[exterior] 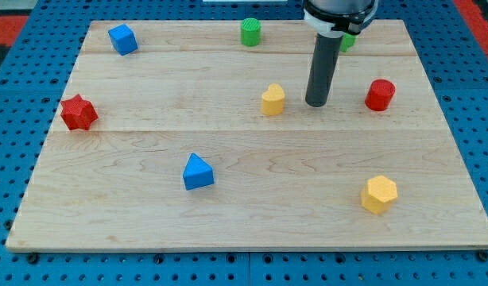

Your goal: Push the blue triangle towards left

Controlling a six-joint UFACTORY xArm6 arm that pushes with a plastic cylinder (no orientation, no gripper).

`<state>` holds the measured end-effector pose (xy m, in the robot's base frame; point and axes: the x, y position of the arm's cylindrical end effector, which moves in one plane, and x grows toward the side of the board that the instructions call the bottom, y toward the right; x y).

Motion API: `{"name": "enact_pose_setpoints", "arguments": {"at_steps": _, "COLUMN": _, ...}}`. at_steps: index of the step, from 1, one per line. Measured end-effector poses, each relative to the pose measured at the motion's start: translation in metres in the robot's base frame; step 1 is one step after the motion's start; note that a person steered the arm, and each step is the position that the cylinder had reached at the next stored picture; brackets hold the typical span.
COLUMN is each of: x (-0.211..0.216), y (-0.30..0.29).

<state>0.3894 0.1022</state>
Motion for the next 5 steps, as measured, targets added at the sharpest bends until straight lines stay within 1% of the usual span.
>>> {"name": "enact_pose_setpoints", "arguments": {"at_steps": 2, "x": -0.002, "y": -0.022}}
{"name": "enact_pose_setpoints", "arguments": {"at_steps": 5, "x": 0.007, "y": -0.032}}
